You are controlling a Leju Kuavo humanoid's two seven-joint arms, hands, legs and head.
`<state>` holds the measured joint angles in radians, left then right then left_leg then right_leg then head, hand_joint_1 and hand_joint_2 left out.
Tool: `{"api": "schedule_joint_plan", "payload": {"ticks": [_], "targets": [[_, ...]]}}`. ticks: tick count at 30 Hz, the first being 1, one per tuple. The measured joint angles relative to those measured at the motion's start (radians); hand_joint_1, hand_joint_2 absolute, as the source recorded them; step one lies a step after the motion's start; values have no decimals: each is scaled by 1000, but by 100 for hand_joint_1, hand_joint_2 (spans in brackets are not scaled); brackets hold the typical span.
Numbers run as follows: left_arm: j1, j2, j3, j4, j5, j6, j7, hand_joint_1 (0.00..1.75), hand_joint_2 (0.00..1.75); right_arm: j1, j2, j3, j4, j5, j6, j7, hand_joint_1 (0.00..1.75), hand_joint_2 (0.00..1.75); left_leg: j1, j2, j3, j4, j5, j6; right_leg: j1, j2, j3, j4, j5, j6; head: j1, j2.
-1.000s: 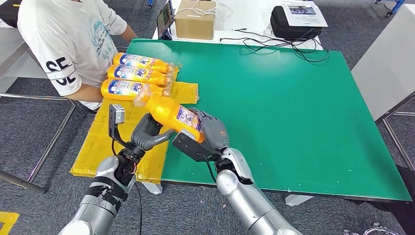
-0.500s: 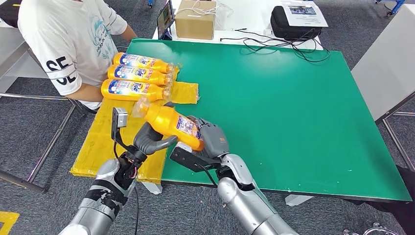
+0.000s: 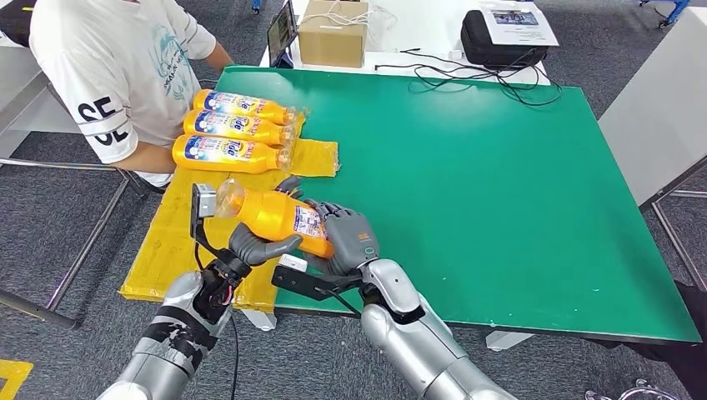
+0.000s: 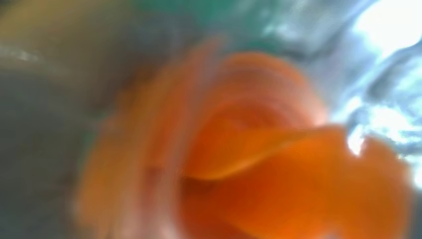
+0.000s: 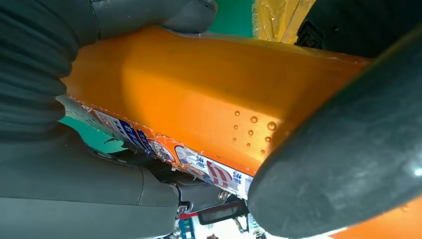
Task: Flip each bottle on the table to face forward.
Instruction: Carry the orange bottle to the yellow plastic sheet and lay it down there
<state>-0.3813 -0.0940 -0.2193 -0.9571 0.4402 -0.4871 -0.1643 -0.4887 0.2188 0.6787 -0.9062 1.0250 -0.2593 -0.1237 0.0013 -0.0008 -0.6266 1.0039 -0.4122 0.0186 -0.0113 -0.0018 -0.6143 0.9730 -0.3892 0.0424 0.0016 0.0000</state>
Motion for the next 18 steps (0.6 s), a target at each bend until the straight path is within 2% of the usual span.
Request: {"api": "schedule_joint_plan", "payload": {"ticks": [7, 8, 9, 11, 12, 13, 18], "targets": [[-8, 1, 6, 31, 108, -42, 33, 2, 175, -55, 7, 39, 51, -4, 35, -1, 175, 175, 0, 0, 0, 0, 0, 0, 0, 0, 0, 0, 0, 0, 0, 0], [-8, 1, 7, 34, 122, -45, 36, 45, 175, -61, 9, 45, 58, -5, 37, -1, 172, 175, 0, 0, 0, 0, 0, 0, 0, 0, 0, 0, 0, 0, 0, 0], [-8, 1, 8, 35, 132, -45, 38, 89, 175, -66, 10, 49, 65, -8, 37, -1, 151, 175, 0, 0, 0, 0, 0, 0, 0, 0, 0, 0, 0, 0, 0, 0], [-7, 1, 9, 37, 147, -40, 42, 175, 175, -73, 12, 54, 74, -15, 36, 3, 63, 175, 0, 0, 0, 0, 0, 0, 0, 0, 0, 0, 0, 0, 0, 0], [-7, 1, 9, 37, 152, -37, 43, 175, 175, -75, 12, 56, 78, -18, 36, 6, 22, 175, 0, 0, 0, 0, 0, 0, 0, 0, 0, 0, 0, 0, 0, 0], [-6, 1, 9, 36, 156, -35, 44, 175, 175, -76, 13, 59, 82, -20, 35, 11, 0, 175, 0, 0, 0, 0, 0, 0, 0, 0, 0, 0, 0, 0, 0, 0], [0, -3, 8, 32, 169, -22, 42, 175, 175, -76, 17, 68, 88, -26, 30, 22, 0, 175, 0, 0, 0, 0, 0, 0, 0, 0, 0, 0, 0, 0, 0, 0]]}}
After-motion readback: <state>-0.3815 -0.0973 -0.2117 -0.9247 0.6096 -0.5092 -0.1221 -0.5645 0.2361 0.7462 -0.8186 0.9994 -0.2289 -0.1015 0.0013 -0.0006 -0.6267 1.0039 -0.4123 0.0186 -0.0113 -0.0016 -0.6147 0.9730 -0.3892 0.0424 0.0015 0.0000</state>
